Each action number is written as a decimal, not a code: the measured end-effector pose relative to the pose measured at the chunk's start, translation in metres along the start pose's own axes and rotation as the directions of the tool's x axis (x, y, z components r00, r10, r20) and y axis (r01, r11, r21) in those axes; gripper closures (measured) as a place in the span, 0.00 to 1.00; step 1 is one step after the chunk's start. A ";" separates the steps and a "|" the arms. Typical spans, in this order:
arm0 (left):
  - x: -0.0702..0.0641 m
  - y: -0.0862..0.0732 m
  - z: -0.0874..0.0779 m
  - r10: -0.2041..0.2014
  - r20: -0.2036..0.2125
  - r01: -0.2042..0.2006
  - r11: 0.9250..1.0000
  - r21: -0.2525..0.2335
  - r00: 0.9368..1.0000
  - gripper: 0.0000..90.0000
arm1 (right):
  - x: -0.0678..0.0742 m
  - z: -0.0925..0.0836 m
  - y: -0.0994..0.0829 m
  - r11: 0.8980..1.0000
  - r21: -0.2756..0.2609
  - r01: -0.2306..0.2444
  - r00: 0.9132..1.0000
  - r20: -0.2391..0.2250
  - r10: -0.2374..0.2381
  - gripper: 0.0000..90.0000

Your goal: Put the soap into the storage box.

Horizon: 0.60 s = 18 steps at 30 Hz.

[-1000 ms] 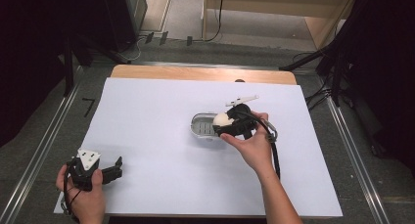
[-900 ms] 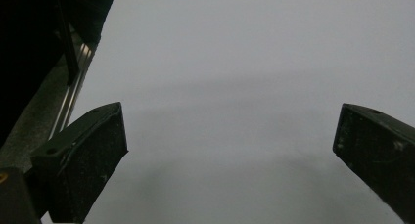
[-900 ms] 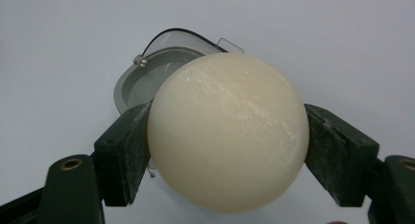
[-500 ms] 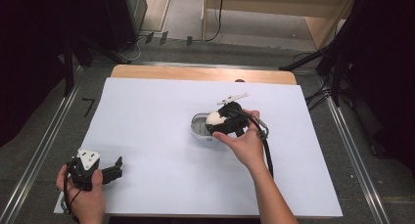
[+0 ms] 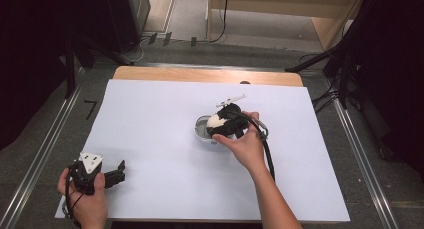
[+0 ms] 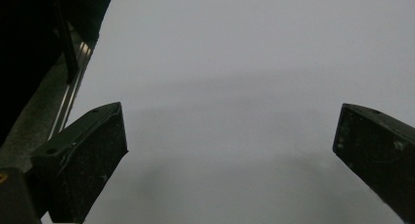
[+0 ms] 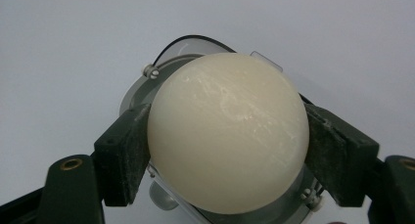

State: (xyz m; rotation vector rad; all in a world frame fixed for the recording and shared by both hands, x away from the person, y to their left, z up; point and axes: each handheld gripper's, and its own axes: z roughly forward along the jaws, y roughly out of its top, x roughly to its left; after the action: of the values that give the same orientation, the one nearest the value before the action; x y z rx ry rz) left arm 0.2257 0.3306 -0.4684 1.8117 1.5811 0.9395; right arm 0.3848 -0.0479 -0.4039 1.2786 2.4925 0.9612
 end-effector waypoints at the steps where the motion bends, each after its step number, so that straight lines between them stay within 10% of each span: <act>1: 0.000 0.000 0.000 0.001 0.000 -0.001 1.000 0.000 1.000 0.00 | 0.000 0.001 0.000 1.000 0.003 -0.003 1.000 0.000 0.003 0.27; 18: 0.000 0.000 0.000 0.001 -0.001 -0.001 1.000 0.004 1.000 0.00 | -0.001 0.009 0.000 0.999 0.029 -0.017 1.000 0.002 0.017 0.27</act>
State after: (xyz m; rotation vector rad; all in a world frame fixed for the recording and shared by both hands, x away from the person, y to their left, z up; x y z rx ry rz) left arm 0.2260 0.3304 -0.4685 1.8153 1.5839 0.9385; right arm 0.3892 -0.0441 -0.4114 1.3105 2.5071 0.9301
